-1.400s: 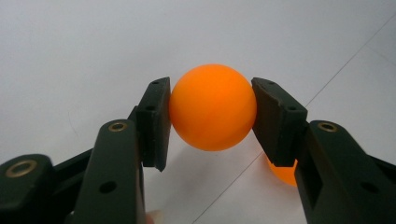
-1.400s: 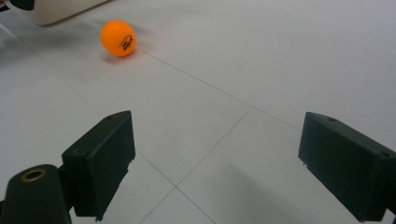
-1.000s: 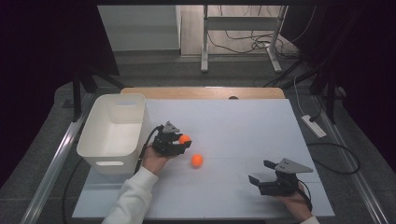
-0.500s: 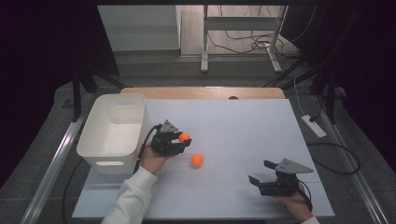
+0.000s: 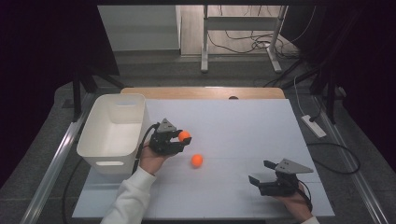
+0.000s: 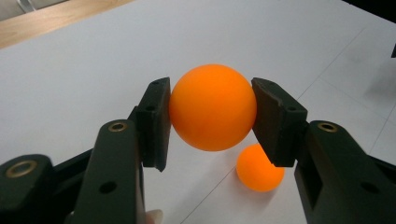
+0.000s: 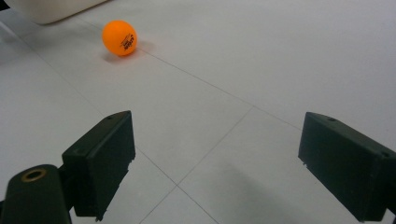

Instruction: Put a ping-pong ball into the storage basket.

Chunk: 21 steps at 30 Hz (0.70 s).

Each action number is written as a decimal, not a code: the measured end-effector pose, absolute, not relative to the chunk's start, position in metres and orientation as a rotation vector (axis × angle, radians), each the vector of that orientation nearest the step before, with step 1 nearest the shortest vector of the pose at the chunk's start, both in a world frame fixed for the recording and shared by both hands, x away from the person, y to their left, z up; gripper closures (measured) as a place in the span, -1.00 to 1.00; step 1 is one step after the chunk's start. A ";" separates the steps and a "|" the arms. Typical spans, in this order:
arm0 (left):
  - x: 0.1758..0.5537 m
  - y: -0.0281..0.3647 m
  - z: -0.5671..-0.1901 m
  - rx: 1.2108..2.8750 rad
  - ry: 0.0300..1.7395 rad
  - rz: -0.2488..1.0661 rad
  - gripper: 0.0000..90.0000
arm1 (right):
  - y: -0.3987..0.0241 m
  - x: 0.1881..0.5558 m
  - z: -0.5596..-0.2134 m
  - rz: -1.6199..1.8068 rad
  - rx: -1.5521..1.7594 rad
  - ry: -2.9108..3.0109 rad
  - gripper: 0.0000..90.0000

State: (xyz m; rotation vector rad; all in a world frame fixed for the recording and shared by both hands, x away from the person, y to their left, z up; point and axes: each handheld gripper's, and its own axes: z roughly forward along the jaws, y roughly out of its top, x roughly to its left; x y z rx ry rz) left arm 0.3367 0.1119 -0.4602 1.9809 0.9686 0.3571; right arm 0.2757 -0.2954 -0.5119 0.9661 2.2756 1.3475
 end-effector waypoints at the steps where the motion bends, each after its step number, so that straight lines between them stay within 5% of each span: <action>1: 0.336 0.112 -0.459 1.975 0.967 0.357 0.12 | -0.295 0.276 -0.512 1.347 0.966 2.276 -0.76; 21: 0.326 0.117 -0.444 1.926 0.935 0.388 0.12 | -0.296 0.276 -0.512 1.351 0.966 2.274 -0.76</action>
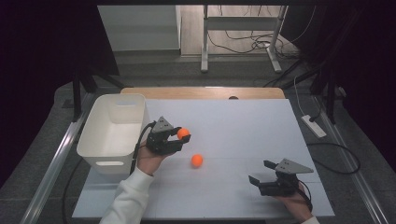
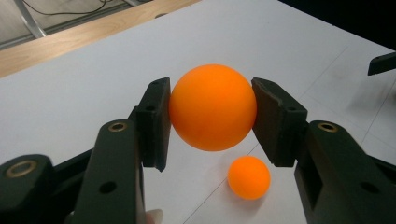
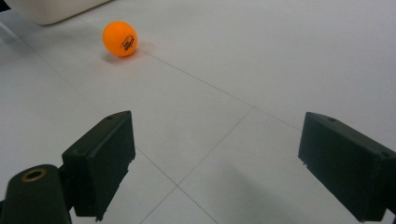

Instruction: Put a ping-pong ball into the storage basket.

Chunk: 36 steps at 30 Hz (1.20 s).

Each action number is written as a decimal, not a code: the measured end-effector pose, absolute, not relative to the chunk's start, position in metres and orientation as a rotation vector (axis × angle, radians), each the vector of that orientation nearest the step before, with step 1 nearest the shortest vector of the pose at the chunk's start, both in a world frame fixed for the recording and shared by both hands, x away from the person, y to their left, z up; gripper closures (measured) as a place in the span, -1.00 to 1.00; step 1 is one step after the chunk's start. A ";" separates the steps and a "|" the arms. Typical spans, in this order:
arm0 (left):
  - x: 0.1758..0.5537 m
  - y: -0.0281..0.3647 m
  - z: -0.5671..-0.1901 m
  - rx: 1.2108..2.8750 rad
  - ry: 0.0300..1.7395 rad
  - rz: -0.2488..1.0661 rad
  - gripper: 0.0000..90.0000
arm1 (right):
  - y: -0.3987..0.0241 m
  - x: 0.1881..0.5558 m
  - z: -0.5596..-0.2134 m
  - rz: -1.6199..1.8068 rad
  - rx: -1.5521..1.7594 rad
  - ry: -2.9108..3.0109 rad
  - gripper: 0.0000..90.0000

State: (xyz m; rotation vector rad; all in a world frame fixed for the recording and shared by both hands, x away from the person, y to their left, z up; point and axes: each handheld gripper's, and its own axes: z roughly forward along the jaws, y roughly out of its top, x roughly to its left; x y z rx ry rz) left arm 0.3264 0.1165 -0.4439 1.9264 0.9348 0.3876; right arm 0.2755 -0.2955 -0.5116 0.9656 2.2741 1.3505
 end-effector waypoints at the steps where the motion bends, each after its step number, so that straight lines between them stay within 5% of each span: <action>1: 0.326 0.117 -0.443 1.926 0.934 0.388 0.12 | -0.295 0.276 -0.512 1.350 0.965 2.274 -0.76; 36: 0.308 0.133 -0.412 1.825 0.861 0.432 0.12 | -0.296 0.276 -0.512 1.349 0.966 2.270 -0.76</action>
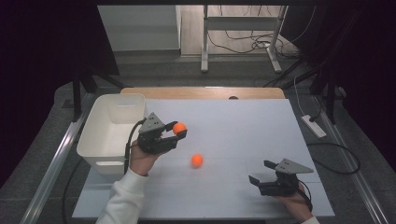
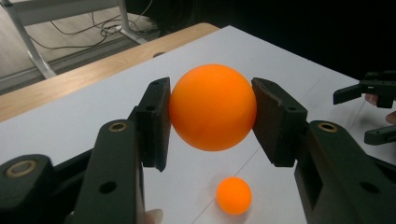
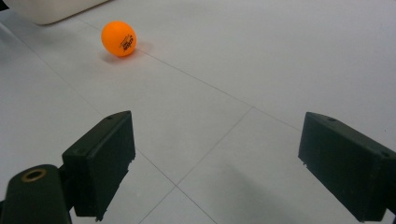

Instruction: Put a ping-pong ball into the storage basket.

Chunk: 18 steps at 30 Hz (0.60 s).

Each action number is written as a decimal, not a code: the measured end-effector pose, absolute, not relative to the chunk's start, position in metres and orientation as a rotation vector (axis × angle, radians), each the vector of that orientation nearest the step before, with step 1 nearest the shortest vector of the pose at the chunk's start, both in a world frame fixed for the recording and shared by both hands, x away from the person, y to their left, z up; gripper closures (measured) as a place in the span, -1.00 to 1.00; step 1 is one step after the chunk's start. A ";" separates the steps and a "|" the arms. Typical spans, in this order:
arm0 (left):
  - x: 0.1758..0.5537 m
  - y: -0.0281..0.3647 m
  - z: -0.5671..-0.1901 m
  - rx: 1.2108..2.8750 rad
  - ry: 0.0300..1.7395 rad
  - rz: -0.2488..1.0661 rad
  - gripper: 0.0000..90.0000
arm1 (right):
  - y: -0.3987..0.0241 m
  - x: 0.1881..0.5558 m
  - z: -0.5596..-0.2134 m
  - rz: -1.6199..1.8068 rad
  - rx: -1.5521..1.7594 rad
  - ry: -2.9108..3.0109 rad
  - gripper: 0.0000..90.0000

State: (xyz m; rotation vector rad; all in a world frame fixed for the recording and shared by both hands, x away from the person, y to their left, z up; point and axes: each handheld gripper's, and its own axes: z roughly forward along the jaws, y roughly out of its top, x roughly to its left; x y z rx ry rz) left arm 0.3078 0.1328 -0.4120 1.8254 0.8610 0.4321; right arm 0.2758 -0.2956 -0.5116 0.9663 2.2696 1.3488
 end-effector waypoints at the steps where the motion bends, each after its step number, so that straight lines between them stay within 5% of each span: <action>1: 0.307 0.134 -0.411 1.824 0.861 0.437 0.12 | -0.296 0.276 -0.512 1.349 0.967 2.270 -0.76; 18: 0.306 0.137 -0.398 1.796 0.862 0.449 0.12 | -0.295 0.277 -0.511 1.340 0.964 2.269 -0.76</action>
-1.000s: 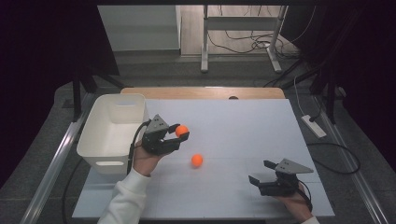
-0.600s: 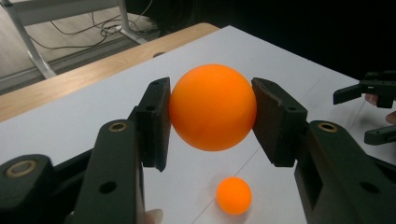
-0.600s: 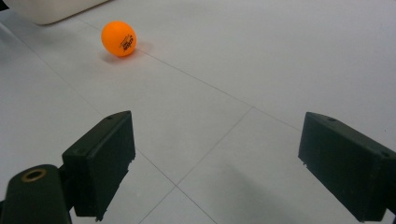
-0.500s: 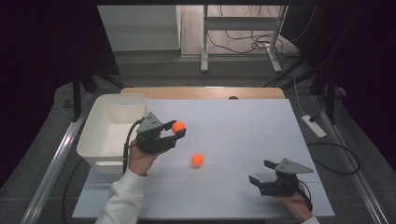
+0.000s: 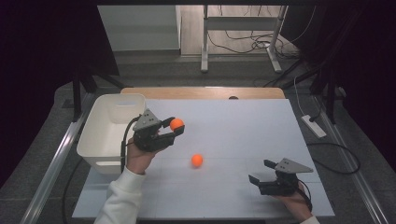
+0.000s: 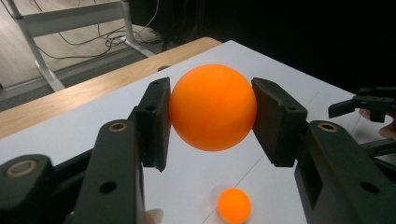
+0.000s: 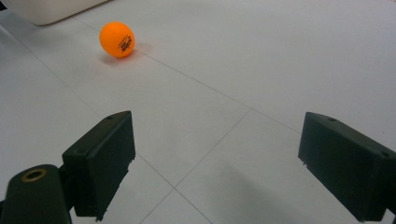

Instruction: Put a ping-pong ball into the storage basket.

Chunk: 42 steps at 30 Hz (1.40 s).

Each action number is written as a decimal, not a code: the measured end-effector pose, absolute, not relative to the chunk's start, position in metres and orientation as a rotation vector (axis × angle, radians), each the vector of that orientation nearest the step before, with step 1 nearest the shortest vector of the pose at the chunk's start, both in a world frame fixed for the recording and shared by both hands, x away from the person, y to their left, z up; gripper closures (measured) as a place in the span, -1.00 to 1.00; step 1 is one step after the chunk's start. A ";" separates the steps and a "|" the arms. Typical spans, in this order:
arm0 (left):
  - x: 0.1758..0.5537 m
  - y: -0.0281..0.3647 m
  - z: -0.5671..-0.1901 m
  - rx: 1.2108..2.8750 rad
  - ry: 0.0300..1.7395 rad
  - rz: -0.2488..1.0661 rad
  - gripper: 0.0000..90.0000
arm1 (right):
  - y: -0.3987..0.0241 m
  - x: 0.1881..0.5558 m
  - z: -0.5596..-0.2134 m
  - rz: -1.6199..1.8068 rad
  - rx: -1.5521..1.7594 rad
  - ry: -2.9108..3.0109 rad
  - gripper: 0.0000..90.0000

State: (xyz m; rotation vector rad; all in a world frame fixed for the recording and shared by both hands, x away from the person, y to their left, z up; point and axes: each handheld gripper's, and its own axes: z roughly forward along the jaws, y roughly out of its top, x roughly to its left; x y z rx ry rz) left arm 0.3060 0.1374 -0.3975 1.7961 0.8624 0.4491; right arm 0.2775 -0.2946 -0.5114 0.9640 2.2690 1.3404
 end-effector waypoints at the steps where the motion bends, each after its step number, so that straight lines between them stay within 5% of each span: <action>1: 0.306 0.137 -0.397 1.799 0.863 0.451 0.12 | -0.294 0.278 -0.511 1.344 0.962 2.269 -0.76; 42: 0.310 0.172 -0.384 1.758 0.970 0.539 0.12 | -0.295 0.278 -0.511 1.345 0.962 2.262 -0.76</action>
